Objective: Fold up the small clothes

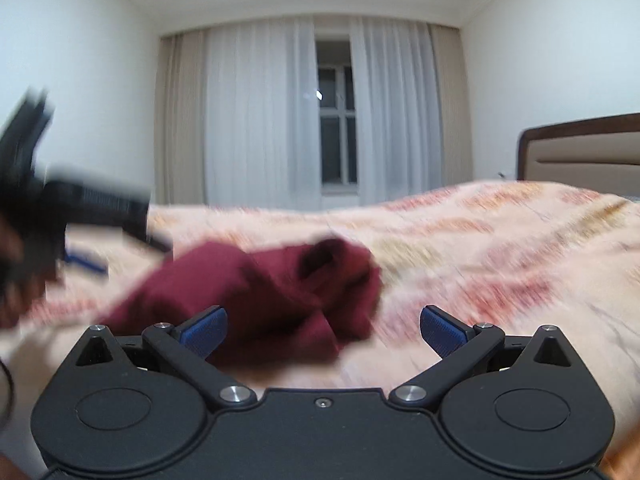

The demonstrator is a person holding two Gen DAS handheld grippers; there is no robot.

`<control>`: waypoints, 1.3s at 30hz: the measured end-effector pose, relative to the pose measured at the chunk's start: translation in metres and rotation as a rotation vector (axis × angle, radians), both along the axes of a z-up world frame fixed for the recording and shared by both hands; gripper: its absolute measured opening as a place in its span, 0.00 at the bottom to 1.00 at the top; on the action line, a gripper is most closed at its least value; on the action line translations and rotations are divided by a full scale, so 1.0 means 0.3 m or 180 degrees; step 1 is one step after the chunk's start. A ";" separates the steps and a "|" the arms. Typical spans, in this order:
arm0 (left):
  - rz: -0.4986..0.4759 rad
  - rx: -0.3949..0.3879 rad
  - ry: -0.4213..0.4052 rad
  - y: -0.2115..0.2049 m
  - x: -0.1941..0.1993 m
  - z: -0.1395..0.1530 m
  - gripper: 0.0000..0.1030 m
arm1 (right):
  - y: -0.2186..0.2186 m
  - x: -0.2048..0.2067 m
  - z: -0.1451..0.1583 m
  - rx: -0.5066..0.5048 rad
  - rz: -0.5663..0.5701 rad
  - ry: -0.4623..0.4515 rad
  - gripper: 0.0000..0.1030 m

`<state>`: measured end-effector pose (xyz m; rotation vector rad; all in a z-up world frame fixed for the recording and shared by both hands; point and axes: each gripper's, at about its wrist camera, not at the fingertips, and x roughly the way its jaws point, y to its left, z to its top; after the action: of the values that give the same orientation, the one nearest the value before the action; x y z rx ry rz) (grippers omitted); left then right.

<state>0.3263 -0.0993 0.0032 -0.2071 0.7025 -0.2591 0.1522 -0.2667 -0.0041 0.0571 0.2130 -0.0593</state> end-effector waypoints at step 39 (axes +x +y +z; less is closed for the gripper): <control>-0.0125 0.0130 -0.0012 -0.059 0.200 -0.062 1.00 | -0.264 0.490 -0.059 -0.0081 -0.0484 0.0880 1.00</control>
<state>0.3862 -0.1169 -0.0153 -0.1539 0.7081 -0.2822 0.2991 -0.3459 -0.0216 0.0395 0.4841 -0.2220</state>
